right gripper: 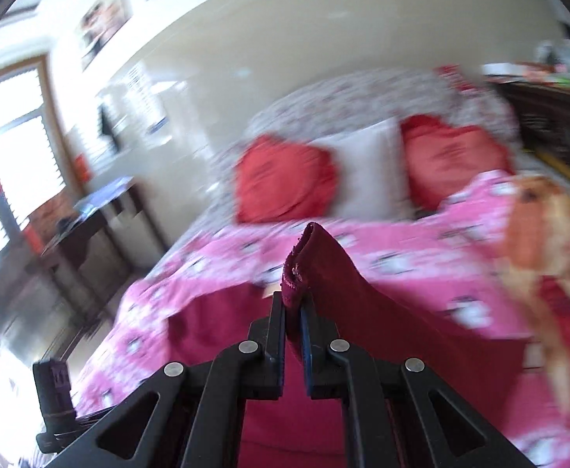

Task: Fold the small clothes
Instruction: 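Lift the sleeve with the right gripper, fold it across the body, open, then lower the left gripper to the shirt hem and close on it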

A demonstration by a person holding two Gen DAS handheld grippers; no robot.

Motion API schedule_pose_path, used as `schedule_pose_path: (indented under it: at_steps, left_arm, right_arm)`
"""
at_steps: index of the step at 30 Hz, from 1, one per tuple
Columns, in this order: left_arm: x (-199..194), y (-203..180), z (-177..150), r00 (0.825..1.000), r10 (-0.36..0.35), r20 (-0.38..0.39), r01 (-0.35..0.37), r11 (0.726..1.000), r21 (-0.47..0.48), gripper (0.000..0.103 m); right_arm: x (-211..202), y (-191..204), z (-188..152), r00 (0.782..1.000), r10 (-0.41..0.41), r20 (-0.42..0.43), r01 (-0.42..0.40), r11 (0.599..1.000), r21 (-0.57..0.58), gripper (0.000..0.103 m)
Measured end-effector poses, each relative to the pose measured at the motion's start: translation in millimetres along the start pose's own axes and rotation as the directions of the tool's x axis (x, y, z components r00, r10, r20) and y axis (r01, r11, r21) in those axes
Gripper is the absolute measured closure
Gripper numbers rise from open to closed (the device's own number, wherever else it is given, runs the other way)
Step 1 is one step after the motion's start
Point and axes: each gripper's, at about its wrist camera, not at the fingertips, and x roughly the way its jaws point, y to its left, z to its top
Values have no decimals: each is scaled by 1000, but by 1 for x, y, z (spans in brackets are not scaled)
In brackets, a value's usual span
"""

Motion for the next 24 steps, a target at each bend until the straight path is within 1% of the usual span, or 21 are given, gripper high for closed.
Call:
schedule_pose_path:
  at_steps: [1, 2, 3, 4, 6, 8, 10, 12, 14, 15, 16, 17, 18, 21, 23, 24]
  left_arm:
    - [-3, 2, 1, 1000, 1, 3, -1, 1000, -9, 45]
    - [-5, 5, 3, 1000, 5, 4, -5, 1000, -12, 45]
    - [-6, 8, 4, 1000, 12, 4, -12, 1000, -13, 45]
    - [-7, 11, 6, 1000, 16, 5, -16, 1000, -16, 45]
    - [-13, 21, 8, 1000, 17, 15, -16, 999, -47, 45]
    - [-18, 30, 8, 1000, 15, 24, -14, 997, -74, 45]
    - [-22, 37, 5, 999, 22, 28, -19, 996, -92, 45]
    - [-23, 41, 4, 999, 28, 22, -26, 995, -100, 45]
    - [-24, 43, 2, 999, 33, 19, -31, 994, -102, 45]
    - [-24, 43, 2, 999, 36, 17, -34, 994, -101, 45]
    - [-24, 43, 2, 999, 39, 15, -37, 994, -99, 45]
    - [-24, 42, 2, 999, 41, 14, -40, 995, -93, 45]
    - [-24, 40, 2, 999, 45, 12, -44, 996, -84, 45]
    - [-26, 39, 1, 997, 70, 18, -69, 997, -39, 45]
    - [-25, 41, -2, 997, 81, 12, -81, 997, -18, 45]
    - [-23, 42, -5, 997, 79, 4, -79, 997, -4, 45]
  right_arm:
    - [20, 19, -5, 999, 31, -33, -32, 999, -20, 97]
    - [34, 33, -11, 997, 43, -60, -45, 998, -40, 97]
    - [54, 51, -19, 994, 39, -100, -47, 996, -75, 97]
    - [68, 58, -27, 990, 41, -133, -52, 995, -83, 97]
    - [97, 69, -46, 980, 29, -197, -47, 995, -88, 97]
    - [119, 72, -65, 968, 14, -252, -37, 996, -86, 97]
    - [137, 70, -86, 953, -35, -301, 6, 996, -94, 97]
    - [145, 70, -101, 941, -53, -335, 21, 995, -98, 96]
    - [147, 72, -107, 936, -67, -345, 30, 993, -112, 91]
    - [144, 74, -108, 935, -62, -348, 24, 993, -115, 83]
    - [140, 75, -108, 935, -59, -350, 20, 993, -116, 69]
    - [135, 76, -107, 936, -58, -347, 18, 993, -118, 62]
    - [125, 77, -106, 942, -56, -331, 15, 992, -127, 55]
    - [85, 78, -107, 962, -57, -266, 11, 985, -171, 55]
    - [64, 71, -114, 969, -64, -238, 21, 984, -178, 55]
    - [53, 65, -121, 970, -84, -229, 42, 982, -185, 54]
